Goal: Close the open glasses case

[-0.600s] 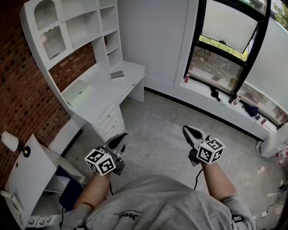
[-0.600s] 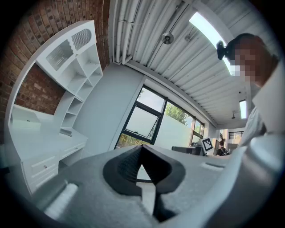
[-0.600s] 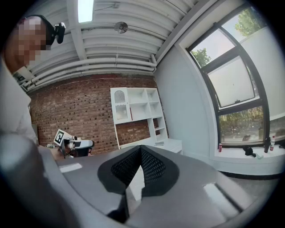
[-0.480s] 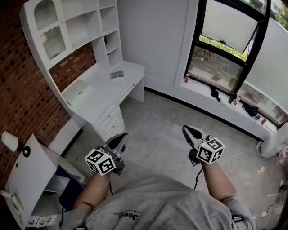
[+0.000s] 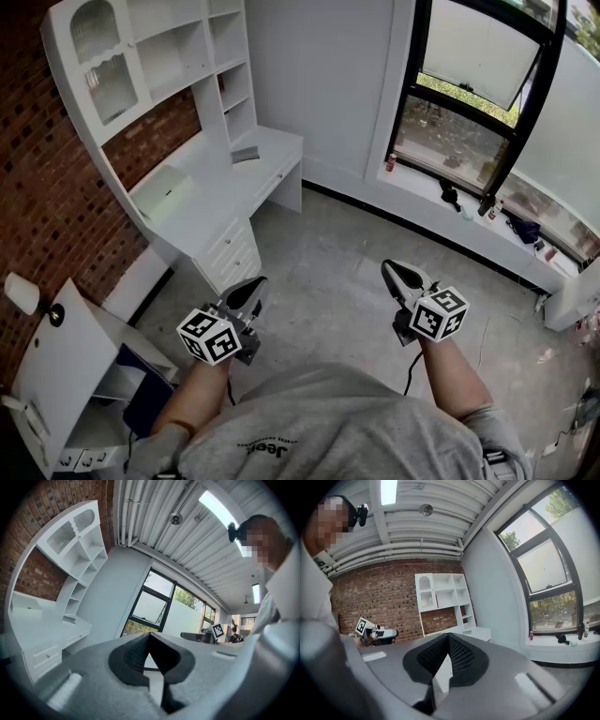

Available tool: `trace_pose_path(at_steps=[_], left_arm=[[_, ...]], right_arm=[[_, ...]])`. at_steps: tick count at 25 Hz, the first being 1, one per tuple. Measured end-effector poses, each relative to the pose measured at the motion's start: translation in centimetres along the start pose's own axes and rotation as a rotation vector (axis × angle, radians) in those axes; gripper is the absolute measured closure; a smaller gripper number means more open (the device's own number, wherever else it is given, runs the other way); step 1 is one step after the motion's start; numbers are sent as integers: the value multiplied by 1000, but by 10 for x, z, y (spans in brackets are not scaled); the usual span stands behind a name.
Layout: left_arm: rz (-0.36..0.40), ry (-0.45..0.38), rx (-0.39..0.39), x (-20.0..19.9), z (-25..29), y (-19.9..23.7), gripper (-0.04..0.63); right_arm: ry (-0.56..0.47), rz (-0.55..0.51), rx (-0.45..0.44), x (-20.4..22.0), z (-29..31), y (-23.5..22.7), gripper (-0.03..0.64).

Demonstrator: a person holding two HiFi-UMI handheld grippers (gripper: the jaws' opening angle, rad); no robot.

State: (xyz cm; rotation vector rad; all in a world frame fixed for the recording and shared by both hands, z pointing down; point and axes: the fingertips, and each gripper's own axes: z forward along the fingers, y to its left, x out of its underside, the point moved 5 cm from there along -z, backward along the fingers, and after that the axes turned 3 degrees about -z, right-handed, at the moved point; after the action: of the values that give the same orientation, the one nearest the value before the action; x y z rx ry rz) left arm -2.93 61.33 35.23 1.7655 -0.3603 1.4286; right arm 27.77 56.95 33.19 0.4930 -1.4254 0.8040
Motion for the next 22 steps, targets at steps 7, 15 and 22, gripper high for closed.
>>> trace_pose_path(at_steps=[7, 15, 22], left_arm=[[11, -3, -14, 5, 22, -20, 598], [10, -18, -19, 28, 66, -70, 598], [-4, 6, -29, 47, 99, -88, 598]], right_arm=[[-12, 10, -16, -7, -17, -22, 607], [-9, -19, -48, -12, -62, -62, 607], [-4, -21, -77, -8, -79, -92, 607]])
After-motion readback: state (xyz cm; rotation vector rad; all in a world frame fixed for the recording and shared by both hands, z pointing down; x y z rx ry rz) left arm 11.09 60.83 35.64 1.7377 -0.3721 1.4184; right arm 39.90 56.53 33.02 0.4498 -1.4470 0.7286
